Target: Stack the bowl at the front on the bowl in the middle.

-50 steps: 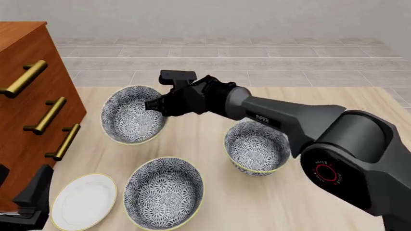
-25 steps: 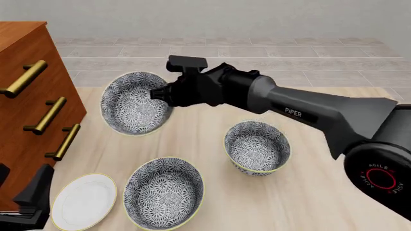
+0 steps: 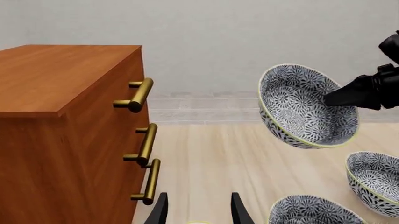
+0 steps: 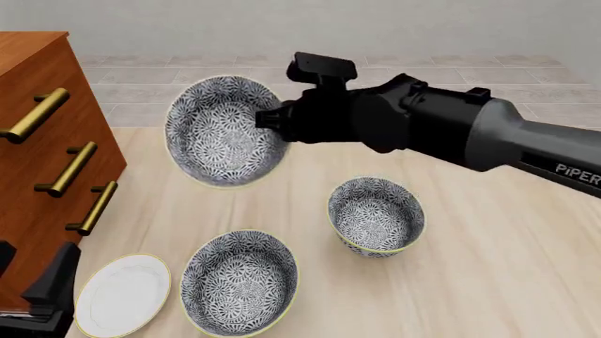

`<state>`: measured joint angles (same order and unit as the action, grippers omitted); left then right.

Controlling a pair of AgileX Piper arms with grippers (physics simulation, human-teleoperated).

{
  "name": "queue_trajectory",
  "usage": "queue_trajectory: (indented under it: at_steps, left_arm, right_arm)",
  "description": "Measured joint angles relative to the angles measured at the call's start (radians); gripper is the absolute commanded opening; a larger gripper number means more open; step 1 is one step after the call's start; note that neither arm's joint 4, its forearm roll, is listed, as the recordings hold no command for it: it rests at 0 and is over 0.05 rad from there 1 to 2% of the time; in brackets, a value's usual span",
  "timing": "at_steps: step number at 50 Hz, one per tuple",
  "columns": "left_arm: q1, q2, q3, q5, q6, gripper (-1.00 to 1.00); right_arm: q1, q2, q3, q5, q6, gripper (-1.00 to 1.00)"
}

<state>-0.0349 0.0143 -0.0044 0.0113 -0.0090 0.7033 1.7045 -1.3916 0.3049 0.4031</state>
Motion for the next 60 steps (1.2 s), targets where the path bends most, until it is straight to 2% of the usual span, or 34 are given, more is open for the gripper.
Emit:
queue_trajectory:
  at_steps: [24, 60]
  left_arm:
    - [-0.008, -0.008, 0.002, 0.012, 0.0, 1.0]
    - [-0.017, 0.003, 0.004, 0.009, 0.007, 1.0]
  right_arm:
    - [-0.077, -0.229, 0.167, 0.021, -0.065, -1.0]
    - [-0.219, -0.431, 0.357, 0.0, -0.091, -1.0]
